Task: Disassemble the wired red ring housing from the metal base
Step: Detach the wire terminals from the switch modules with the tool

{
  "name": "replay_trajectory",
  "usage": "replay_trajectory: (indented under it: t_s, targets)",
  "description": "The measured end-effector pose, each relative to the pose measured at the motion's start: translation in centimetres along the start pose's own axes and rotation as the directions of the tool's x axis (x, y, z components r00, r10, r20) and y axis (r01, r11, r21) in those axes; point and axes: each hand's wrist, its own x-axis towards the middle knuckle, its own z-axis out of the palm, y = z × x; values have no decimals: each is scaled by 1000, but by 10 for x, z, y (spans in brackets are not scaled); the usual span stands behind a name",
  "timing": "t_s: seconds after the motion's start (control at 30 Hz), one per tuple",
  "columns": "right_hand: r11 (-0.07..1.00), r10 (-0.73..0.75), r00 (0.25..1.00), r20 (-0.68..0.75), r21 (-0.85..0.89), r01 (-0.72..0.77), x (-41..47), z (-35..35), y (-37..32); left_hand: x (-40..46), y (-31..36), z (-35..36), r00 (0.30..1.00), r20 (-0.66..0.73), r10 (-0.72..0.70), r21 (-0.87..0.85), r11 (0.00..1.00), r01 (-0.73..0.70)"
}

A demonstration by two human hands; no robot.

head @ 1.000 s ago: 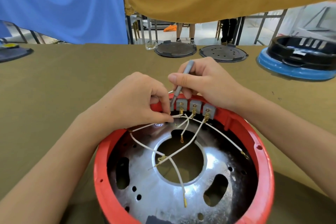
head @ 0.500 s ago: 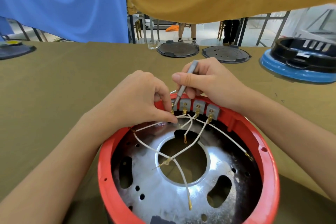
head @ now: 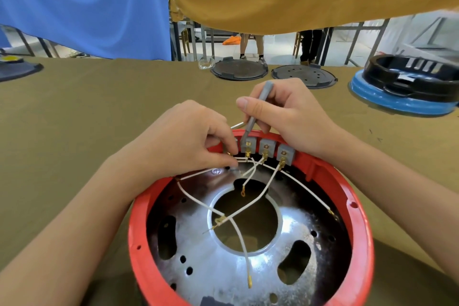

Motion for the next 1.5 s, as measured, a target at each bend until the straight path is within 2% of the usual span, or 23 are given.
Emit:
replay_trajectory:
  t_s: [0.13, 0.33, 0.5, 0.63, 0.8, 0.93, 1.13, 1.33, 1.4, 1.5]
  targets:
    - [998, -46, 999, -18, -53, 45, -2, 0, -3, -1, 3, 1, 999, 43, 19, 34, 999, -20]
    - [992, -82, 996, -20, -100, 80, -9, -8, -5, -1, 4, 3, 998, 58, 14, -15, 1000, -14]
    - [975, -132, 991, -32, -184, 124, -26, -14, -3, 0, 1, 5, 999, 25, 27, -9, 1000, -27]
    - [956, -160, 986, 37, -244, 164, -28, -12, -8, -1, 0, 6, 999, 9, 54, 9, 999, -54]
    - [954, -164, 985, 59, -246, 173, -28, -15, -6, -2, -3, 9, 999, 37, 4, -94, 996, -1]
    - [939, -178, 978, 108, -277, 202, -27, -16, -7, 0, -3, 9, 998, 49, -29, -112, 993, 34]
    - [956, -128, 986, 108, -251, 152, -30, -21, -6, 1, -3, 10, 997, 56, -55, -128, 990, 62]
    - [861, -242, 952, 185, -412, 299, -32, -20, -9, 0, -4, 11, 997, 55, -55, -123, 990, 62]
    - [870, -229, 957, 176, -405, 282, -33, -19, -10, 0, -5, 11, 997, 61, -51, -132, 989, 58]
    - [926, -129, 986, 110, -341, 159, -29, -16, -9, 1, -6, 11, 997, 71, -38, -146, 988, 48]
